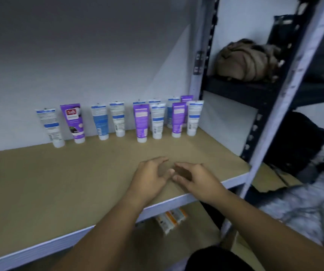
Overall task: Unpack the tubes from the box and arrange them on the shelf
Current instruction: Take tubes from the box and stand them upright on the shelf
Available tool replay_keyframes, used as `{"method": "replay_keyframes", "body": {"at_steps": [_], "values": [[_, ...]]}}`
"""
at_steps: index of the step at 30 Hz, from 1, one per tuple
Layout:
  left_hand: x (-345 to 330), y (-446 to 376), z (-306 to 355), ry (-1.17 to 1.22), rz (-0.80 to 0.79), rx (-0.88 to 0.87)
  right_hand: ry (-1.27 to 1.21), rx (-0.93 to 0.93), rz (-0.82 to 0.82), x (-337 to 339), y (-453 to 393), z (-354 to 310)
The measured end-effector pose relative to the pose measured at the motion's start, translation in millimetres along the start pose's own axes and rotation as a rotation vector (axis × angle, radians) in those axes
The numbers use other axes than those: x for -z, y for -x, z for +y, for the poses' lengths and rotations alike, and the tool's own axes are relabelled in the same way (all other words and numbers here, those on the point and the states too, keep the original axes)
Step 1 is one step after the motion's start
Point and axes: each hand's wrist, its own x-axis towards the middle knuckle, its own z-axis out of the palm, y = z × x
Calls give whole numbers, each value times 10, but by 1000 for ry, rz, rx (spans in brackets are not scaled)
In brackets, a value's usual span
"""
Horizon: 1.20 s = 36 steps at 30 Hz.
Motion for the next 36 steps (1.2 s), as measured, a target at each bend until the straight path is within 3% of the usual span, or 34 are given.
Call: {"method": "replay_keyframes", "body": {"at_steps": [6, 14, 19, 25, 30, 36], "values": [[-1207, 111, 1077, 30, -230, -371, 154, -232, 113, 942, 1309, 915], [-3199, 438, 1297, -31, -628, -384, 206, -738, 100, 1039, 2796, 2138], [-4226, 679, 891, -108, -828, -281, 161, -960, 37, 485, 3385, 2944], [-5101, 990, 462, -175, -989, -12, 170, -1137, -103, -214, 3650, 3624], [-5495, 1258, 424, -154, -1080, 129, 187, -1258, -274, -530, 3476, 3856], [-5573, 1411, 411, -168, -1038, 169, 227, -1322, -217, -726, 3507, 3894]]}}
